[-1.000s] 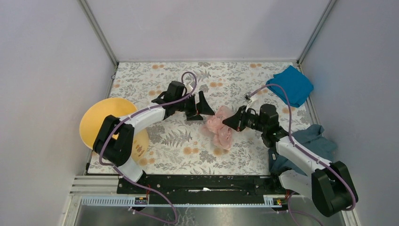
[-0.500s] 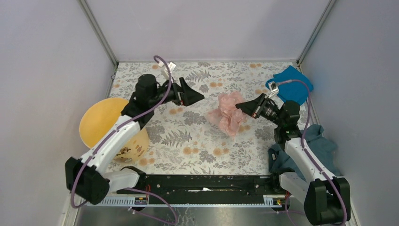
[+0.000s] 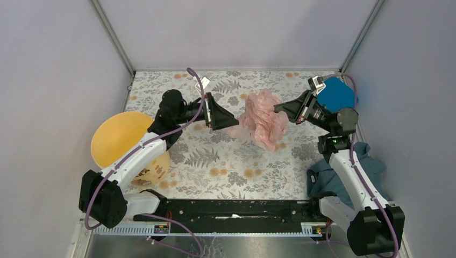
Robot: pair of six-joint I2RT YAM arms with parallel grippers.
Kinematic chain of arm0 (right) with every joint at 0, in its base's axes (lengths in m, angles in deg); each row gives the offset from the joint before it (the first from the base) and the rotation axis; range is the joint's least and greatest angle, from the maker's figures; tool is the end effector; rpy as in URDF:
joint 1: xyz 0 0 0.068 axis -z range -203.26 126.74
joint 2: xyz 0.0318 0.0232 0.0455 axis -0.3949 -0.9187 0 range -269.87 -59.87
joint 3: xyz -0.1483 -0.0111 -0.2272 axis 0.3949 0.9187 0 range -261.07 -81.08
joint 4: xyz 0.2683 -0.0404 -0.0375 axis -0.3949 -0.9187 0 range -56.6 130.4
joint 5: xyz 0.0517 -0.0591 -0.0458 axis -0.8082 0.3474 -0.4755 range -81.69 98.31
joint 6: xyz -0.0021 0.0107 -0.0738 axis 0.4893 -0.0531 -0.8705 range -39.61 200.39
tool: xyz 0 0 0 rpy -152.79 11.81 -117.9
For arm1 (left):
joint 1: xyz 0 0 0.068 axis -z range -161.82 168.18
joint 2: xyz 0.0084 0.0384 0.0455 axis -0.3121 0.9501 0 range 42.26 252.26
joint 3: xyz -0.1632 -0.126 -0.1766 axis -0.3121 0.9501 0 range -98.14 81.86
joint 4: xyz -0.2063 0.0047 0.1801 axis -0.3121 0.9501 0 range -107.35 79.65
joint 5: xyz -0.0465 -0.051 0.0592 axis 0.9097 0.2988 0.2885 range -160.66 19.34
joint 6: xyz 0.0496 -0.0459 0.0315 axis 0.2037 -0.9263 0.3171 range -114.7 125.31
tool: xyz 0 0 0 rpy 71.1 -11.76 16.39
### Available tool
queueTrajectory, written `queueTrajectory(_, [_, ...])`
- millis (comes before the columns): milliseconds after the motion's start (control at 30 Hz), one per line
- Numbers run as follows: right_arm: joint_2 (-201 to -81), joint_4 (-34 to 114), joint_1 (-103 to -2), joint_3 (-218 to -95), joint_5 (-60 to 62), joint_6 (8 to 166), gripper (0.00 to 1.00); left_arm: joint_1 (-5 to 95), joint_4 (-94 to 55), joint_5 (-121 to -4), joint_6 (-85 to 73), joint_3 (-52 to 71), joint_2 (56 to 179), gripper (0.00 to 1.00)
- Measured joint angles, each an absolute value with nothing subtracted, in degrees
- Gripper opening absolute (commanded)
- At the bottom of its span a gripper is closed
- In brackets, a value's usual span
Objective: Put the trash bags into the trash bin
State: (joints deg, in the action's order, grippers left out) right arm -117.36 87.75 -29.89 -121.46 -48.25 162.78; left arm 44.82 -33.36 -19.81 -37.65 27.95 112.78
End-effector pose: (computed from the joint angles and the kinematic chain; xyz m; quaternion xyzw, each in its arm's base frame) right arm 0.2295 0.0793 0.3711 -0.0548 0.5985 0.7036 0.3791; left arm 0.2558 -0.1826 0.3436 0.2078 0.6783 -0.6131 0.3476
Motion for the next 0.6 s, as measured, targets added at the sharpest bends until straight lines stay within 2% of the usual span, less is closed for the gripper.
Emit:
queueTrajectory(133, [-117.1, 88.2, -29.9, -122.6, -48.1, 164.5, 0.0, 47.7, -38.4, -16.1, -40.5, 28.4, 112.9, 0.99])
queueTrajectory(167, [-117.1, 88.4, -29.9, -122.7, -47.8, 164.9, 0.0, 48.5, -39.5, -15.3, -41.0, 28.4, 112.9, 0.94])
queueTrajectory(300, [-117.4, 89.5, -29.9, -123.1, -47.1, 165.9, 0.0, 50.8, -40.4, -13.6, -40.8, 28.3, 112.9, 0.6])
queueTrajectory(367, [-117.6, 89.7, -29.9, -123.5, -46.9, 165.6, 0.03, 50.8, -36.2, -14.9, -37.8, 27.3, 112.9, 0.43])
queueTrajectory(400, [-117.6, 89.4, -29.9, -123.7, -46.9, 164.8, 0.07, 50.8, -34.3, -16.0, -36.7, 26.7, 112.9, 0.36])
queueTrajectory(500, [-116.0, 83.5, -29.9, -124.4, -46.5, 157.7, 0.2, 50.7, -25.6, -22.5, -30.7, 24.0, 112.3, 0.26])
queueTrajectory(600, [-111.0, 68.7, -29.9, -125.4, -42.9, 143.2, 0.51, 50.7, -19.2, -30.6, -26.0, 23.6, 109.3, 0.13])
